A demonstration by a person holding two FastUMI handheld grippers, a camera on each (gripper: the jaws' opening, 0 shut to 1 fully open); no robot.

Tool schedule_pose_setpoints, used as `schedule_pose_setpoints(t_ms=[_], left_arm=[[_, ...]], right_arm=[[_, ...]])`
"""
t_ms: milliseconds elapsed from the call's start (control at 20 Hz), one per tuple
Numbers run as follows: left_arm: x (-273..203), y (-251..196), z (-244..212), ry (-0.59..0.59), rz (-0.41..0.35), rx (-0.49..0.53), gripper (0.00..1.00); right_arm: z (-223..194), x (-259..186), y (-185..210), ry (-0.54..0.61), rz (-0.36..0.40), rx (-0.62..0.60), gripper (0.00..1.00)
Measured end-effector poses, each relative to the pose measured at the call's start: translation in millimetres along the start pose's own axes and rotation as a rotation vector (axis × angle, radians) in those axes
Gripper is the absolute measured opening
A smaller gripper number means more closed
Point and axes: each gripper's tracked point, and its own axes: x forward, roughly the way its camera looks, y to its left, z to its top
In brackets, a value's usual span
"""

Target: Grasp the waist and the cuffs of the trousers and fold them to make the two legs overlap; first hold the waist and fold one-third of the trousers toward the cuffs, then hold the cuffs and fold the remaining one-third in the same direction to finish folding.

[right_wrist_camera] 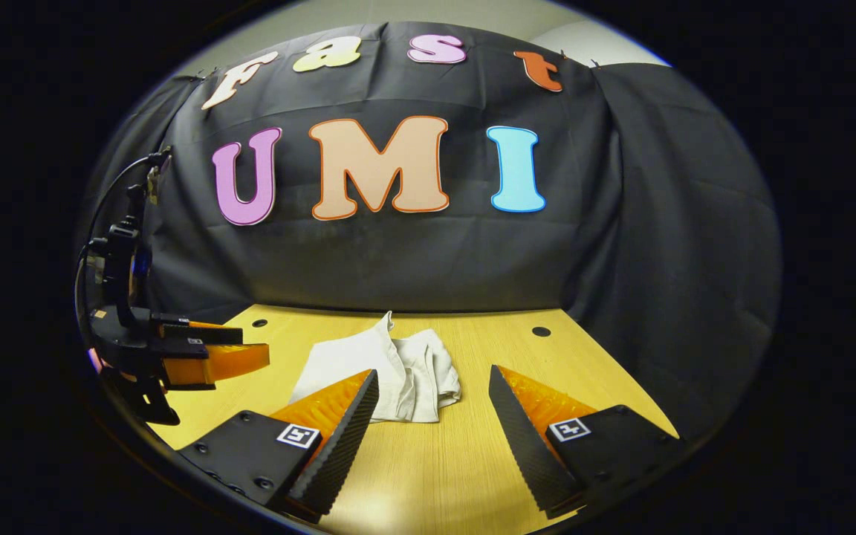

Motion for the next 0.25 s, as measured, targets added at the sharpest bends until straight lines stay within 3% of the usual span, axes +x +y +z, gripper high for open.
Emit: schedule_pose_setpoints(t_ms=[250], left_arm=[[-3.1,2.5,-2.5,0.005,-0.005,-0.003,0.92]], right_arm=[[-2.5,-0.8,3.1,0.004,-0.009,-0.009,0.96]])
